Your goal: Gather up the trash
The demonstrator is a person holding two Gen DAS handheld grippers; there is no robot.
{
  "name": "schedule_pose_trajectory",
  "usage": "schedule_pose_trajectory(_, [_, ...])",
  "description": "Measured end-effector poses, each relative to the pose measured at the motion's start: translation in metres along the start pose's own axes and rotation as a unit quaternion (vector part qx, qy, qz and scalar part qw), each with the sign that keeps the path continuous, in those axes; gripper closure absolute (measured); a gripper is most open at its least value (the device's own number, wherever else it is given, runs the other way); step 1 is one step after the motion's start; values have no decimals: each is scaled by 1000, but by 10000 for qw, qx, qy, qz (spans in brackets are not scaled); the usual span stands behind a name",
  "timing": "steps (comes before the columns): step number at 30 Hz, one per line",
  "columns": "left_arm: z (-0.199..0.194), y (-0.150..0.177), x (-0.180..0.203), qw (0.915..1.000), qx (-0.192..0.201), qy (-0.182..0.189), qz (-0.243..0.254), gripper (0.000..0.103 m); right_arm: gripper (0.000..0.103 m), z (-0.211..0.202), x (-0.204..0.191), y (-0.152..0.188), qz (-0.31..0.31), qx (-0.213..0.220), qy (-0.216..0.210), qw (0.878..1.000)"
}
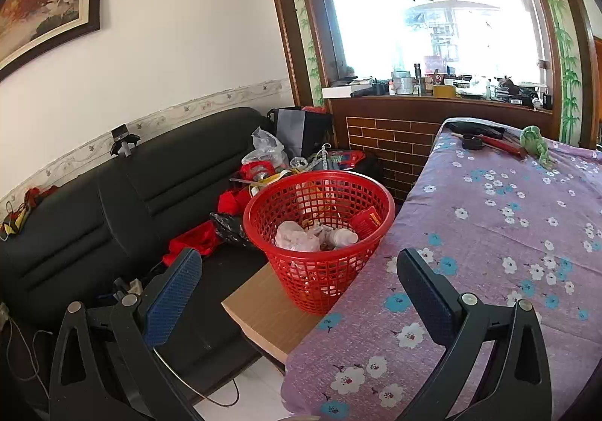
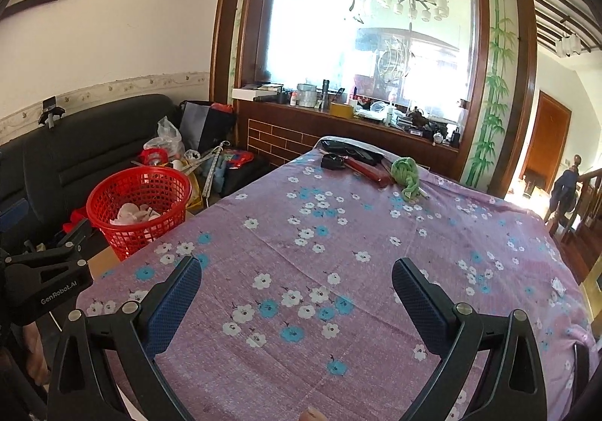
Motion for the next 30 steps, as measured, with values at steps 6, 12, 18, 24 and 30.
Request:
schedule_pose_trajectory(6, [4,1,-1,10000,-57,0,15,0,0,5,-3,2,-44,-82,-8,10000])
schedule_pose_trajectory(12, [6,3,0,10000,-79,-4,51,0,0,6,-6,4,-83,-119,-25,9999])
schedule_pose_trajectory(18, [9,5,0,9999,-104,-20,62,0,0,6,-8,5,-107,-140,-20,9998])
schedule_pose_trajectory(24, [10,6,1,9999,-136,0,55,0,0,9,-8,7,-107,-186,-33,9998])
schedule_pose_trajectory(30, [12,7,1,9998,-177,11,65,0,0,13,-7,8,-112,-230,-43,9997])
Point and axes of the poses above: each gripper's, at about its wrist camera, not at the fingertips, and z roughly the way its jaws point, x to its right, y to its underside, the point moved 6 cm from there along z, roughly the way its jaws point, and after that the axes turned 12 degrees about y, right-handed, at the moved point
